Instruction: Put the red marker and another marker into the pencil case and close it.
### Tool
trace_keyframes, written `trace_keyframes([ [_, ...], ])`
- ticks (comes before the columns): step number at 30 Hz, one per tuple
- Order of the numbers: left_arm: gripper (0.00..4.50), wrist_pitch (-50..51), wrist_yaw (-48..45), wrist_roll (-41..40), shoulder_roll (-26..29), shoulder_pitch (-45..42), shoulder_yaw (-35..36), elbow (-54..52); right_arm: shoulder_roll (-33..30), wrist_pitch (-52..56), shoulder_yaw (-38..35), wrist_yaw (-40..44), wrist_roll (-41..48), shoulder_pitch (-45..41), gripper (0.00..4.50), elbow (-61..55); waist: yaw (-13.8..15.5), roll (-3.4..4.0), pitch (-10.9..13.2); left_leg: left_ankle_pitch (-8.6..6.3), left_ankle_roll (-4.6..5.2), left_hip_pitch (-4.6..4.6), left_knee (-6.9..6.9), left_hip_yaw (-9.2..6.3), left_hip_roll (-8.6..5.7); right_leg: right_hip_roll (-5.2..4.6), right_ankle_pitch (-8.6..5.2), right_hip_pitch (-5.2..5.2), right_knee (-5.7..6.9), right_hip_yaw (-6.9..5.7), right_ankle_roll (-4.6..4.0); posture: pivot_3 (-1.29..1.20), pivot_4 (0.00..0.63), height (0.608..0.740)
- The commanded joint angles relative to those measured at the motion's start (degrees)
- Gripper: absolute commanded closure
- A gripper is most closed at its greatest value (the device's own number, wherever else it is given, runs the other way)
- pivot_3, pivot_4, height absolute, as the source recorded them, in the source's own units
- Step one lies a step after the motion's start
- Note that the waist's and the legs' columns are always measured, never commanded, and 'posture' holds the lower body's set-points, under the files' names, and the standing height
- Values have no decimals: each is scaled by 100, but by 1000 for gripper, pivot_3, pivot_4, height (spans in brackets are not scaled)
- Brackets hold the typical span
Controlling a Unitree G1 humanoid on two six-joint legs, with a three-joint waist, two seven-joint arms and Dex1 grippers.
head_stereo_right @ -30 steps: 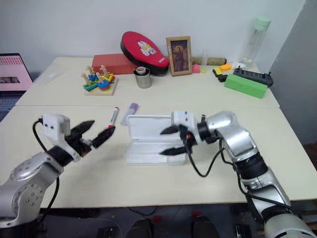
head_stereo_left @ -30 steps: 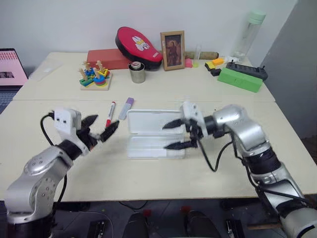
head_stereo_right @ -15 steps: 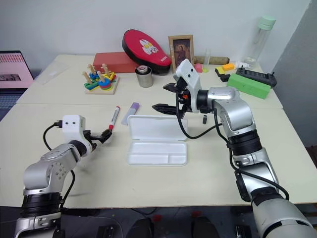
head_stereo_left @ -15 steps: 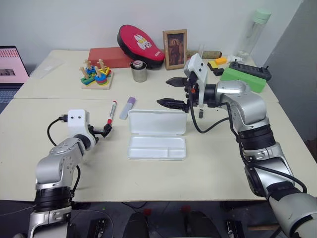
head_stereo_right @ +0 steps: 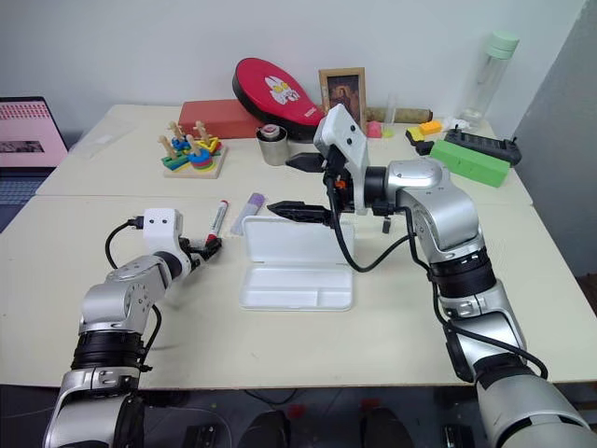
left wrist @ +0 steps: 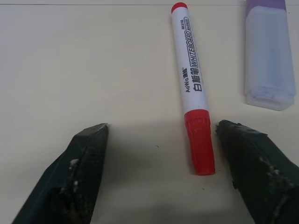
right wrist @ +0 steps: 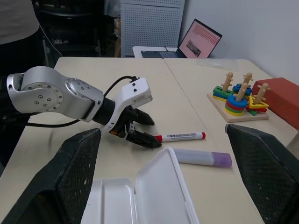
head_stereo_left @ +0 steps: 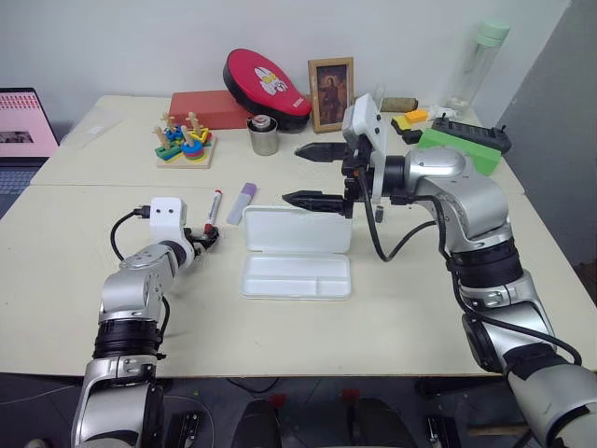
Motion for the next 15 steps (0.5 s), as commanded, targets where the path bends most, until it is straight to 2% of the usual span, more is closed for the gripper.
trace_keyframes([
  [1, 1600, -84, -146, 79, -84, -63, -65, 106, -47, -32, -40, 49, 164, -36, 0, -232, 2, 0, 0, 0, 0, 0, 0, 0, 0, 0, 0, 0, 0, 0, 0, 0, 150, 740],
  [13, 3962, -263, -207, 211, -156, -138, -21, 147, -79, -97, 39, 31, 234, -16, 0, -195, 0, 0, 0, 0, 0, 0, -1, 0, 0, 0, 0, 0, -1, 0, 0, 0, 150, 740],
  [15, 4135, -360, -143, 233, -169, -154, 34, 164, -104, -115, 30, 41, 235, 1, 0, -185, 0, 0, 0, 0, 0, 0, -1, 0, 0, 0, 0, 0, -1, 0, 0, 0, 150, 740],
])
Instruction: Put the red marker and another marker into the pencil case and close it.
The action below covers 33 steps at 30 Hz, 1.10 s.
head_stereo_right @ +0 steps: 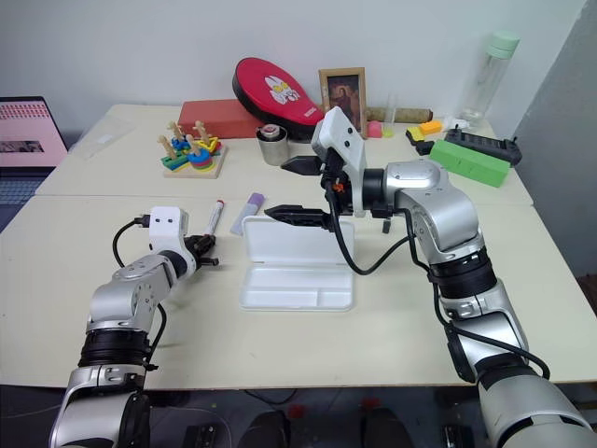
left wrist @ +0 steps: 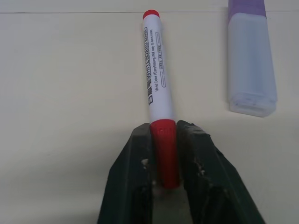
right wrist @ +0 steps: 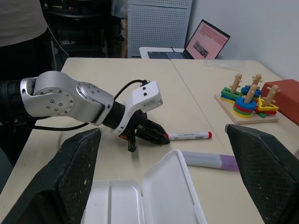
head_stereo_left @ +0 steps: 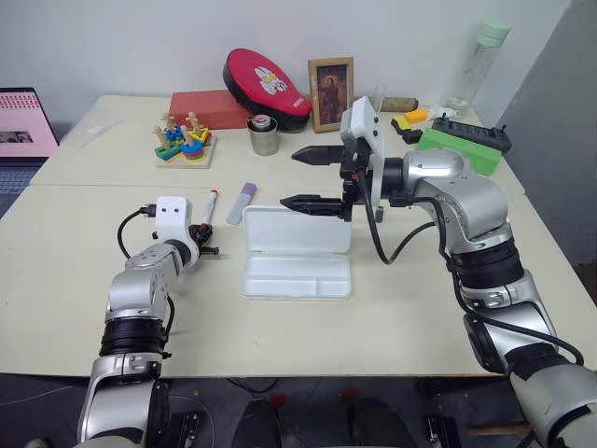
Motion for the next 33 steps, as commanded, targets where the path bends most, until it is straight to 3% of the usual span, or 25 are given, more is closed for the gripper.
trace_keyframes([
  [1, 4135, -174, 29, 84, -38, -85, 58, 3, -87, -100, -85, 36, 96, 13, 0, -167, 0, 0, 0, 0, 0, 0, 0, 0, 0, 0, 0, 0, 0, 0, 0, 0, 150, 740],
  [7, 4135, -915, -7, -42, 31, -205, 392, -443, -298, -22, -221, 125, 223, 93, 0, -280, -4, 0, 0, 0, 0, -2, 0, 0, 0, 0, 0, -1, -3, 0, 0, 0, 150, 740],
  [12, 4135, -1385, -1596, -692, 638, -229, 382, -1683, -780, 184, -546, 220, 485, 256, 0, -528, 1, -3, 2, 2, -4, -11, -3, -1, 0, -2, 0, -6, -10, -2, -1, 0, 150, 740],
  [19, 4135, -904, -4184, -1122, 1806, -174, -948, -2938, -1552, 881, -957, 342, 1066, 913, 0, -1142, 0, 8, 7, -1, -1, -7, -5, 7, -5, -9, -1, 3, -18, 2, 0, 0, 150, 740],
  [27, 4135, -1803, -5366, -62, 2299, -207, -2071, -2234, -1791, 1148, -1133, -100, 1252, 1483, 0, -1748, -93, 17, 12, 2, 7, -3, -4, 5, 2, 5, -3, -4, -15, 11, 4, 0, 150, 740],
  [33, 4135, -2544, -5611, 723, 2162, -469, -2557, -1388, -1891, 1275, -1146, -402, 1287, 1812, 0, -2054, -28, 17, 12, 1, 7, -10, -2, 5, 1, 4, -2, -6, -19, 11, 2, 0, 150, 740],
])
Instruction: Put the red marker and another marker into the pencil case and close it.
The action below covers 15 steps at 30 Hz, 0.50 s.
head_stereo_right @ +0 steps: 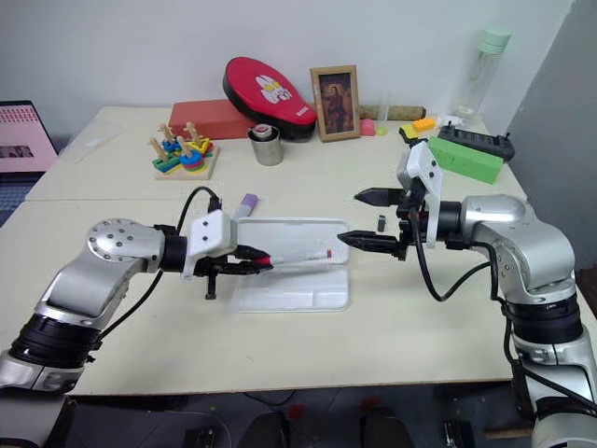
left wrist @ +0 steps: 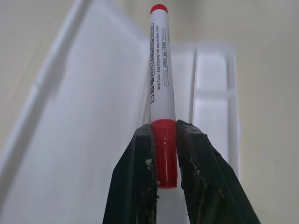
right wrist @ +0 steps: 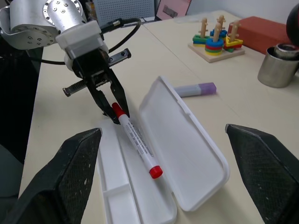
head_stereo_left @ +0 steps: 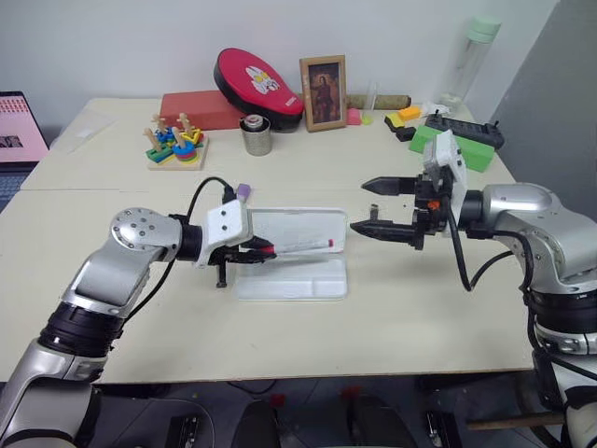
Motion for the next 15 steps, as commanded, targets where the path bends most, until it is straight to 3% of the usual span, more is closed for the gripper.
trace_keyframes([
  [1, 4135, -478, -110, 450, -103, -324, -190, 347, -98, 37, -207, -179, 145, 79, 0, -373, 29, 0, 0, 0, 0, 0, 0, 0, 0, 0, 0, -1, 1, 0, 0, 0, 150, 740],
  [12, 4135, -458, -227, 799, -610, -506, -381, 696, -76, 84, -177, -467, 245, 276, 0, -564, 39, -1, -1, 0, 1, 1, 2, 0, 1, 1, 0, 0, 6, -1, -1, 0, 150, 740],
  [14, 3435, -368, -244, 776, -623, -465, -358, 652, -82, 77, -165, -496, 264, 298, 0, -573, 36, -1, -1, 0, 1, 1, 2, 0, 0, 1, 0, 1, 6, 0, -1, 0, 150, 740],
  [15, 3329, -331, -248, 769, -626, -451, -347, 635, -87, 72, -159, -509, 274, 304, 0, -574, 36, -1, -1, 0, 1, 1, 2, -1, 1, 1, -1, 1, 6, -1, -1, 0, 150, 740],
])
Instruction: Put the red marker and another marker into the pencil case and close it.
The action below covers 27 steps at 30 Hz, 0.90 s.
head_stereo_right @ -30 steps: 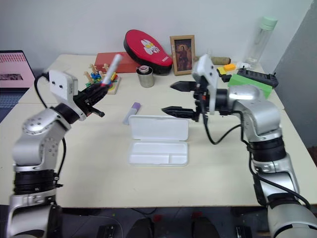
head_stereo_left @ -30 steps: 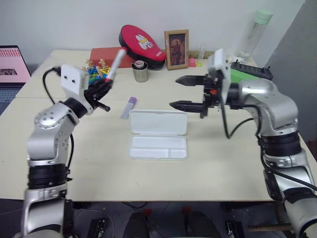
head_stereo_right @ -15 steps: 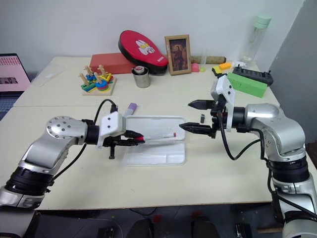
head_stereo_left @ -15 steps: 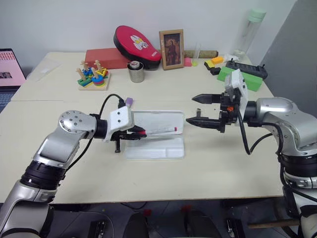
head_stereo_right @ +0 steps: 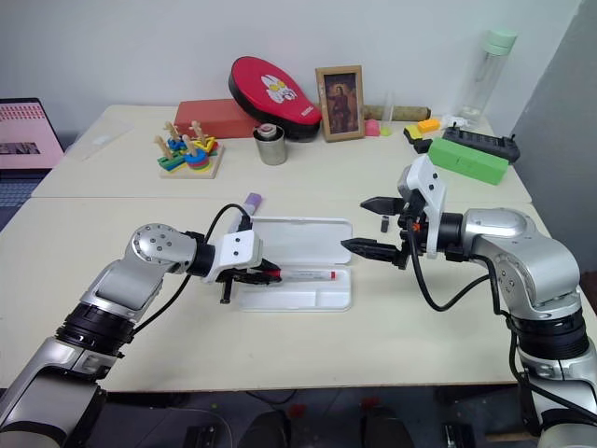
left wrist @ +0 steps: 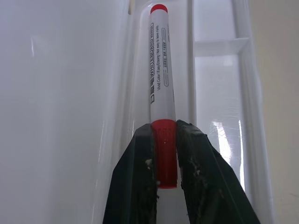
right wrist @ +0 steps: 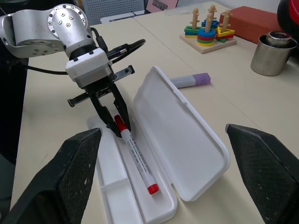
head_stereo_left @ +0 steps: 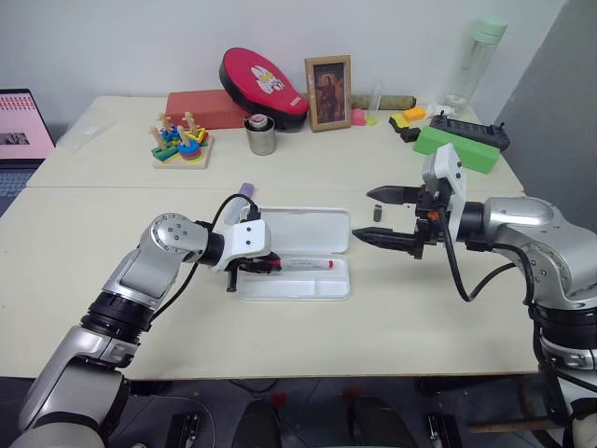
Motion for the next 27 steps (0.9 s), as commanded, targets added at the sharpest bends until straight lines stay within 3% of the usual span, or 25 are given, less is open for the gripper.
trace_keyframes([
  [1, 3150, 126, -27, -36, -21, -8, 116, -220, -50, -44, -124, -65, 107, 1, 0, -193, -1, 0, 0, 0, 0, 0, 0, 0, 0, 0, 0, 0, 0, 0, 0, 0, 150, 740],
  [7, 1986, 355, 2, -229, -77, 64, 270, -470, -43, -91, -79, -54, 106, -41, 0, -115, -1, 0, 0, 0, 1, 0, 1, -1, 0, 0, 0, 1, 2, 0, 0, 0, 150, 740],
  [11, 1231, 1096, 162, -904, -315, 45, 717, -941, -13, -106, -63, -28, 129, -102, 0, -85, 3, 0, 0, 0, 1, 0, 2, -1, 0, 0, 0, 2, 2, 0, 0, 0, 150, 740],
  [17, 65, 2176, 1492, -1529, -1039, -397, 1759, -784, 241, -255, -224, -168, 198, -514, 0, 91, -3, -2, -1, 2, 3, 2, 10, -5, 0, 0, 0, 5, 7, -3, 2, 0, 150, 740],
  [22, 19, 2335, 3198, -1459, -1559, -912, 2638, -102, 648, -391, -200, -479, 119, -1061, 0, 431, -4, -2, -1, 5, 7, 5, 15, -8, 0, 1, 5, 10, 8, -3, 8, 0, 150, 740],
  [27, 19, 2237, 4577, -1074, -1761, -1094, 2999, 722, 978, -513, 143, -603, -118, -1408, 0, 779, -10, 0, -4, 5, 7, 5, 11, -8, -2, -1, 6, 8, 6, -4, 6, 0, 150, 740],
])
